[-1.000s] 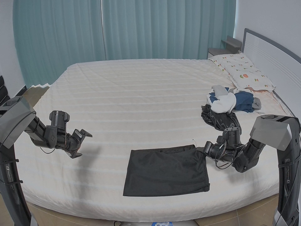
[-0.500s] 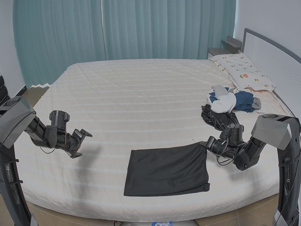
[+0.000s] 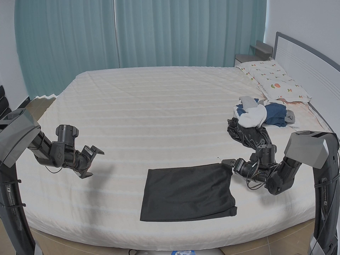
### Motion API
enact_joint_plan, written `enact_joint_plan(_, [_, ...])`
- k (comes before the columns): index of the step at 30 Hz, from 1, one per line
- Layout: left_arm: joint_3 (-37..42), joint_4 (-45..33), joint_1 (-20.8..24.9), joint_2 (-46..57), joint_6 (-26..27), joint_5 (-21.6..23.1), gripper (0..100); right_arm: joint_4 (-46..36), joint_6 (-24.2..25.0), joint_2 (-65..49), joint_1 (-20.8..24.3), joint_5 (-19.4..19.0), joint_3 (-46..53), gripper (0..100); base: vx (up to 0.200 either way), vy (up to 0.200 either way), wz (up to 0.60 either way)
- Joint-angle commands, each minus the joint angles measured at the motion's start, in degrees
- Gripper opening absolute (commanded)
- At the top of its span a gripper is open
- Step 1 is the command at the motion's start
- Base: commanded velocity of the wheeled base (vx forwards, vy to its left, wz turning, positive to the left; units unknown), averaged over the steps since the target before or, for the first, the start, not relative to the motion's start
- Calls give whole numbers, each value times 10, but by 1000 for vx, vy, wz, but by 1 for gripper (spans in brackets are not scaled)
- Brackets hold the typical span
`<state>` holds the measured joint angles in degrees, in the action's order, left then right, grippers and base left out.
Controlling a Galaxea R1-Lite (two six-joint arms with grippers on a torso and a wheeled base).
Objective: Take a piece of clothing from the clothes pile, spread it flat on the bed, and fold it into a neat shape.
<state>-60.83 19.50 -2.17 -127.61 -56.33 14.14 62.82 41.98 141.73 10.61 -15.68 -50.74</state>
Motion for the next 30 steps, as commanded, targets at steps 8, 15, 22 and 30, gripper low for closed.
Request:
enact_joint_plan(8, [0, 0, 0, -1, 0, 0, 100, 24, -67, -112, 27, -61, 211, 100, 0, 0, 0])
enact_joint_plan(15, [-1, 0, 0, -1, 0, 0, 100, 49, -74, -79, 73, -61, 245, 100, 0, 0, 0])
enact_joint_plan(22, [-1, 0, 0, -1, 0, 0, 100, 49, -82, -66, 91, -50, 242, 100, 0, 0, 0])
enact_joint_plan(30, [-1, 0, 0, -1, -1, 0, 100, 51, -99, -73, 82, -18, 262, 0, 0, 0, 0])
